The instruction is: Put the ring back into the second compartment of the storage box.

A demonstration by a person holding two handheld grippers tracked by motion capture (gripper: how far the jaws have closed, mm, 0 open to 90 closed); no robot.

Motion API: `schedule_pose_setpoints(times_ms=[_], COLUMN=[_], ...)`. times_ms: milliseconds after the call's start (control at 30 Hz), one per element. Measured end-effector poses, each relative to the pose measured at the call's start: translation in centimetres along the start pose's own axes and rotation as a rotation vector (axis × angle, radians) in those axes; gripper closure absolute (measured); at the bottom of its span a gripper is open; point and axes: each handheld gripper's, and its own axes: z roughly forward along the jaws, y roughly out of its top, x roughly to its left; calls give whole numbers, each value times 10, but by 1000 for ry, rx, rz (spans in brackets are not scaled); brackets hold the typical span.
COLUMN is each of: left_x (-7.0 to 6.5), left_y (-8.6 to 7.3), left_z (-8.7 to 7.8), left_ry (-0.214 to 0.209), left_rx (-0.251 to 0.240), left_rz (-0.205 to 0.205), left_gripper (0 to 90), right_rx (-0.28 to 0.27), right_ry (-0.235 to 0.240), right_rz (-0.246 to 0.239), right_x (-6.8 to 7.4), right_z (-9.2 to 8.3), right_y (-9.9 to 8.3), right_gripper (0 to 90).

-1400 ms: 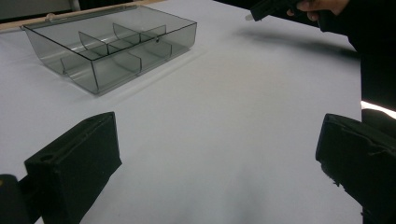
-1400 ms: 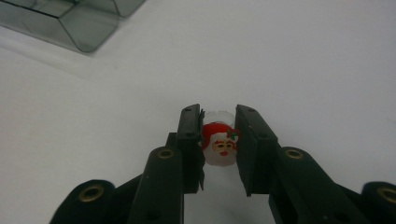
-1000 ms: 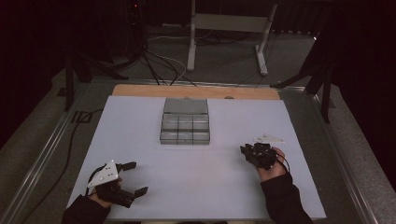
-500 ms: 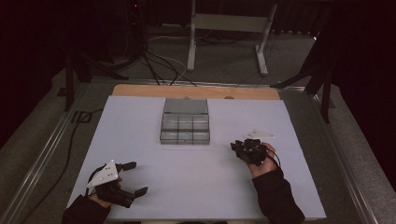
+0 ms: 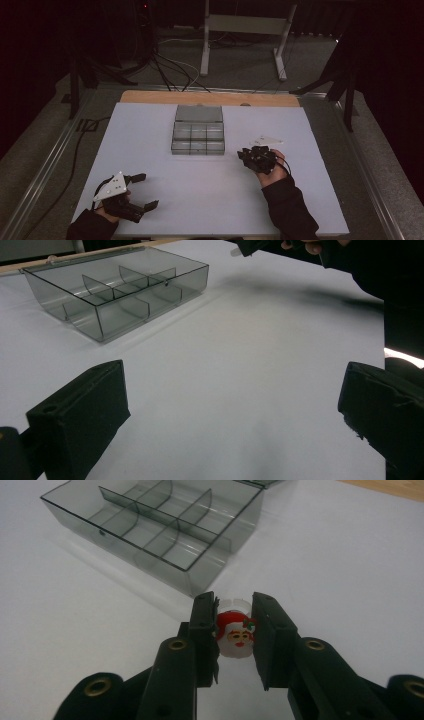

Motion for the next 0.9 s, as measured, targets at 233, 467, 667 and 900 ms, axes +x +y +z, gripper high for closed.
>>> schedule_pose_setpoints(times_ms=[233,467,667,900], left_x=[0,0,0,0], left_y=[0,0,0,0], left_z=[0,0,0,0], left_ry=[1,0,-2,-4], left_rx=[-2,-3,-3,-5], left_rz=[-1,-1,0,-1], left_gripper=[3,3,3,3], right_rx=[-1,9,6,1], right_ry=[20,30,37,45], right_rz=[-11,-35,-47,-55], right_x=[7,13,18,21], right_z=[7,14,19,24], right_y=[9,19,29,40], right_gripper=[719,719,719,719])
